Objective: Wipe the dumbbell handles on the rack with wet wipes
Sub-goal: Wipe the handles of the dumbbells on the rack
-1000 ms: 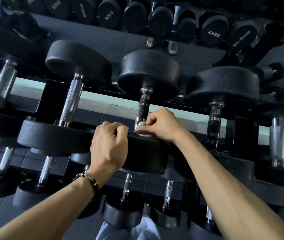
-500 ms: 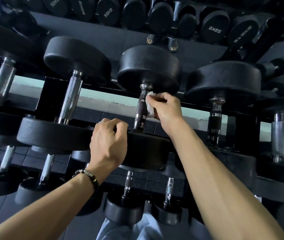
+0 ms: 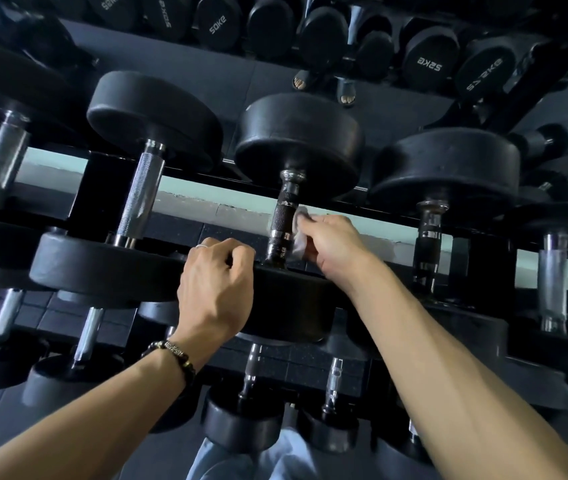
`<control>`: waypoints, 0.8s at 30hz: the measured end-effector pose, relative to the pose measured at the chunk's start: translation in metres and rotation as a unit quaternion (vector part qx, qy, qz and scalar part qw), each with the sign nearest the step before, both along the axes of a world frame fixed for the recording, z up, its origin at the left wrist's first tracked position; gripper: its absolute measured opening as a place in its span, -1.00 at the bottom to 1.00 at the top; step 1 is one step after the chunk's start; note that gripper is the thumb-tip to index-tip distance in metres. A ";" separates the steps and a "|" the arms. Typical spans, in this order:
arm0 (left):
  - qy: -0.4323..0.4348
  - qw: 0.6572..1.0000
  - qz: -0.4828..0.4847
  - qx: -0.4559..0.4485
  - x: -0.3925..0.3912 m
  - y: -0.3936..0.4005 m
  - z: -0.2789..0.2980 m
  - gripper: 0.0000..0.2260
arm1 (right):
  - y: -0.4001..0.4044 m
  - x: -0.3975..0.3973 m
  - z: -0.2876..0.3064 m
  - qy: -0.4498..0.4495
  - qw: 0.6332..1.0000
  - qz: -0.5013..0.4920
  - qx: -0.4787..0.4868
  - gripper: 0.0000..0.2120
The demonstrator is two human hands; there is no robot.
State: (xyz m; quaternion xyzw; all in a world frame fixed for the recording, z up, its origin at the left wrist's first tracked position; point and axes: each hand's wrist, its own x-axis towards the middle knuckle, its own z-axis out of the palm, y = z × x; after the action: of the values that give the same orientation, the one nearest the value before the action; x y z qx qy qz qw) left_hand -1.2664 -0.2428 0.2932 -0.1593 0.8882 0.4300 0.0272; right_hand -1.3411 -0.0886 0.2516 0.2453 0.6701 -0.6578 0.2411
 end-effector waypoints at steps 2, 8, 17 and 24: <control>0.002 1.000 0.000 -0.003 0.000 0.001 0.000 -0.56 | 0.001 -0.003 0.002 -0.001 0.999 -0.010 -0.041 -0.80; 0.001 1.000 -0.003 -0.001 0.000 0.000 -0.001 -0.56 | -0.004 -0.018 0.002 -0.032 0.987 -0.098 -0.123 -0.88; 0.001 1.000 -0.002 -0.003 0.001 0.000 -0.001 -0.56 | -0.006 -0.031 0.008 -0.009 0.986 -0.128 -0.102 -0.85; 0.001 1.000 -0.001 -0.008 0.000 -0.001 -0.003 -0.56 | -0.008 -0.021 0.010 -0.057 0.996 -0.043 -0.053 -0.74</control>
State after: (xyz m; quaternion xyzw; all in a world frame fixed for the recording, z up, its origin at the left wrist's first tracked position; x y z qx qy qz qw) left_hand -1.2665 -0.2438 0.2904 -0.1582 0.8916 0.4235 0.0250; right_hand -1.3618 -0.0970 0.2615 0.2977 0.6083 -0.6870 0.2633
